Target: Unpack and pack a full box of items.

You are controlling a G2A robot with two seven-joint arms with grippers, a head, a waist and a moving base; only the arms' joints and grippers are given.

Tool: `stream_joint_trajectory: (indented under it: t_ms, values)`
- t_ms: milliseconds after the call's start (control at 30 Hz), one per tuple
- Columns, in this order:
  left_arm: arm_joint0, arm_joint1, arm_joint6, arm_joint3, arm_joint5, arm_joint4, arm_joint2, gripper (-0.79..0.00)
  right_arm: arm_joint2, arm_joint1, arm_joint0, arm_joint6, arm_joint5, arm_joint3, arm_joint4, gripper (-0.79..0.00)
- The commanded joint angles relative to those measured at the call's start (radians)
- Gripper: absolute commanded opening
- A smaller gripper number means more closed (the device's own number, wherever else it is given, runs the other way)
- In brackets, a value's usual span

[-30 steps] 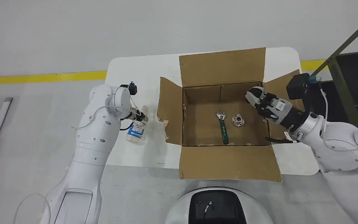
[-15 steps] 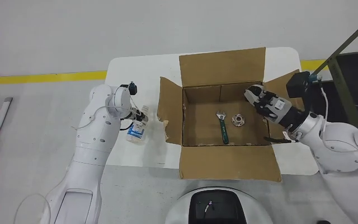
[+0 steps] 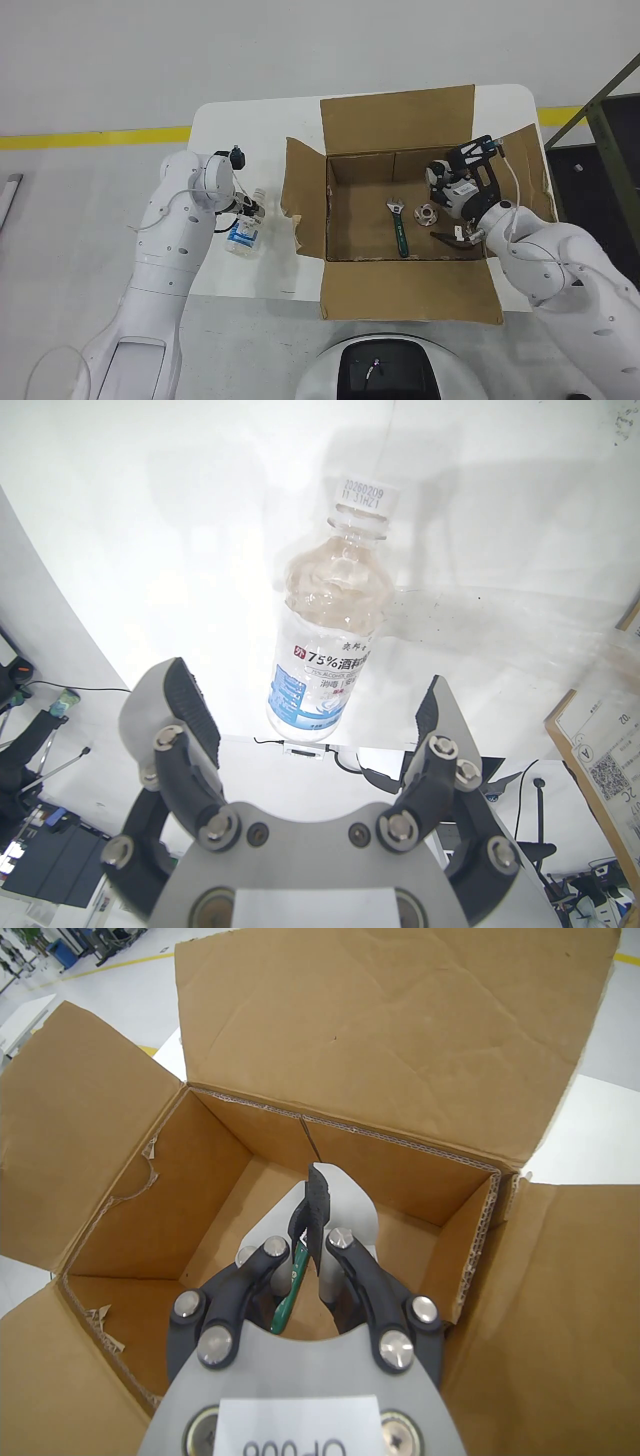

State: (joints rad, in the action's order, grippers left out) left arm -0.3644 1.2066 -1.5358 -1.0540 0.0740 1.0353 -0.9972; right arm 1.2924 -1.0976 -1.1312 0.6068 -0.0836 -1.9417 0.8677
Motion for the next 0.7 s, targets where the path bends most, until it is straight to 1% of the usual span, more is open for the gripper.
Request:
stream_joint_trajectory:
  t_ms: [0,233,300,400,467,500,567,667]
  values:
    - [0.0,0.0,0.0,0.0,0.0,0.0,0.0,0.0,0.002,0.0,0.0,0.002,0.004,-0.001,-0.005,-0.785]
    - [0.0,0.0,0.0,0.0,0.0,0.0,0.0,0.0,0.002,0.0,0.0,0.002,0.004,-0.001,-0.005,-0.785]
    - [0.0,0.0,0.0,0.0,0.0,0.0,0.0,0.0,-0.014,0.0,-0.013,-0.012,0.017,-0.006,0.02,-0.785]
    - [0.0,0.0,0.0,0.0,0.0,0.0,0.0,0.0,-0.083,-0.009,-0.027,-0.049,-0.048,-0.018,0.131,-0.785]
    - [0.0,0.0,0.0,0.0,0.0,0.0,0.0,0.0,-0.144,-0.02,-0.019,-0.042,-0.138,-0.01,0.189,-0.785]
    - [0.0,0.0,0.0,0.0,0.0,0.0,0.0,0.0,-0.179,-0.026,-0.003,-0.026,-0.175,0.001,0.237,-0.785]
    - [0.0,0.0,0.0,0.0,0.0,0.0,0.0,0.0,-0.242,-0.041,0.034,0.016,-0.282,0.033,0.305,-0.785]
    - [0.0,0.0,0.0,0.0,0.0,0.0,0.0,0.0,-0.317,-0.073,0.105,0.056,-0.404,0.111,0.287,-0.785]
